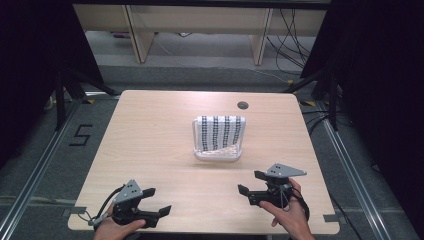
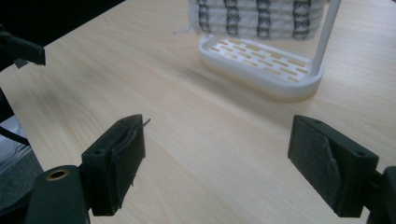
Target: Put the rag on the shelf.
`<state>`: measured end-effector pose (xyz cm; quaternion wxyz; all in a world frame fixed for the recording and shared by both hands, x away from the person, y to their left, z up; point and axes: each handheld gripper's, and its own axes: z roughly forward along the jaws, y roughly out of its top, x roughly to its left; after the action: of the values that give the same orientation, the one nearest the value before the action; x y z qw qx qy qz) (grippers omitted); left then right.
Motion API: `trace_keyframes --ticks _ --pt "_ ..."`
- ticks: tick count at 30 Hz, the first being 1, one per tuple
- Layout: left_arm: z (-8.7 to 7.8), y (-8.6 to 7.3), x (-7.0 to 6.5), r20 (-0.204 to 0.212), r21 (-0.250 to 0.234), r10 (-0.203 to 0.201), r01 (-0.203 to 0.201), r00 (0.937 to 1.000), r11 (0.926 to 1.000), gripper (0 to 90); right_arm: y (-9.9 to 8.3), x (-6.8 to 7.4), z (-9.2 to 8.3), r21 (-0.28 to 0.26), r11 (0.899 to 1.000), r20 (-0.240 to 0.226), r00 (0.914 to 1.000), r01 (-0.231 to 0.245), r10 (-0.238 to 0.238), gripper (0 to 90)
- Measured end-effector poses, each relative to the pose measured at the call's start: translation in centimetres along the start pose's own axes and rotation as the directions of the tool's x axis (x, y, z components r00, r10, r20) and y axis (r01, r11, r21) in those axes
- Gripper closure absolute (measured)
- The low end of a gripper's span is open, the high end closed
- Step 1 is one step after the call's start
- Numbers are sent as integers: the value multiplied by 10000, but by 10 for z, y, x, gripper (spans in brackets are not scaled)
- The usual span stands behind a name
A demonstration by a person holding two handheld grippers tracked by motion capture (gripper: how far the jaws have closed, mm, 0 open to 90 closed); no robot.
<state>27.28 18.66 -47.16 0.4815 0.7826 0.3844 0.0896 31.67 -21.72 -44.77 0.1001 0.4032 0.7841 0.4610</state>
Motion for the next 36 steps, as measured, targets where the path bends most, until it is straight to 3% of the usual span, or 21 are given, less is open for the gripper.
trace_keyframes --ticks 2,3,5,7,10,11,12,13,14,15,16,21,22,23,24,25,26,27,30,33,36 --pt "1 -1 -1 0 54 76 -76 10000 10000 164 -4 2 2 116 9997 -70 9997 -223 224 201" --pt "1 -2 -1 31 74 77 -77 10000 9999 165 -5 -1 3 154 9998 -24 9999 108 -107 200" --pt "1 -3 -3 -32 56 108 -108 9999 9999 164 -9 2 4 308 9993 -82 9998 -205 208 201" --pt "1 -4 -3 -5 123 96 -96 10000 9999 164 -11 0 5 241 9995 -18 9998 189 -189 200" --pt "1 -6 -3 -39 121 85 -85 10000 9999 163 -15 4 5 332 9992 -18 9997 -226 227 201" --pt "1 -6 -2 -4 243 146 -146 9999 9996 163 -15 2 5 441 9990 56 10000 66 -69 200" --pt "1 -8 -1 35 171 139 -140 9999 9998 162 -17 1 6 383 9992 -243 9996 147 -138 201" --pt "2 -9 -2 25 167 120 -121 9999 9998 162 -18 4 5 462 9987 -74 9997 -223 226 200" --pt "1 -10 -1 26 229 146 -146 9999 9996 162 -19 2 5 407 9992 -108 9999 11 -7 200" --pt "2 -11 -1 97 157 127 -128 9999 9998 162 -20 6 3 626 9974 -74 9993 -370 376 200" --pt "2 -12 -2 71 152 145 -146 9999 9998 162 -21 3 3 504 9987 87 10000 23 -28 200" --pt "-1 -19 -4 -272 405 330 -319 9991 9987 162 -28 4 1 377 9991 -23 9999 170 -169 190" --pt "-1 -22 -3 -255 328 450 -442 9987 9985 162 -30 7 -1 506 9987 38 10000 -93 91 184" --pt "-1 -23 -5 -382 317 356 -344 9986 9989 162 -32 4 0 343 9992 -88 9998 181 -179 172" --pt "-2 -25 -4 -370 354 477 -464 9982 9983 162 -35 8 -3 527 9983 57 9997 -235 232 161" --pt "-2 -26 -4 -374 391 552 -537 9978 9978 162 -36 8 -3 523 9983 64 9997 -237 234 162" --pt "-2 -27 -4 -393 400 581 -565 9975 9976 162 -38 4 -4 483 9987 66 9998 186 -189 162" --pt "-3 -28 -4 -411 450 608 -589 9973 9972 162 -40 5 -4 471 9989 90 9999 -72 67 161" --pt "-3 -30 -6 -445 400 720 -702 9964 9967 162 -46 5 -6 653 9978 178 9997 -146 135 162" --pt "-3 -32 -8 -500 587 875 -845 9949 9947 162 -50 3 -8 672 9976 301 9994 166 -187 162" --pt "-2 -31 -8 -473 421 832 -812 9954 9958 162 -54 6 -10 703 9975 286 9996 -46 26 162"
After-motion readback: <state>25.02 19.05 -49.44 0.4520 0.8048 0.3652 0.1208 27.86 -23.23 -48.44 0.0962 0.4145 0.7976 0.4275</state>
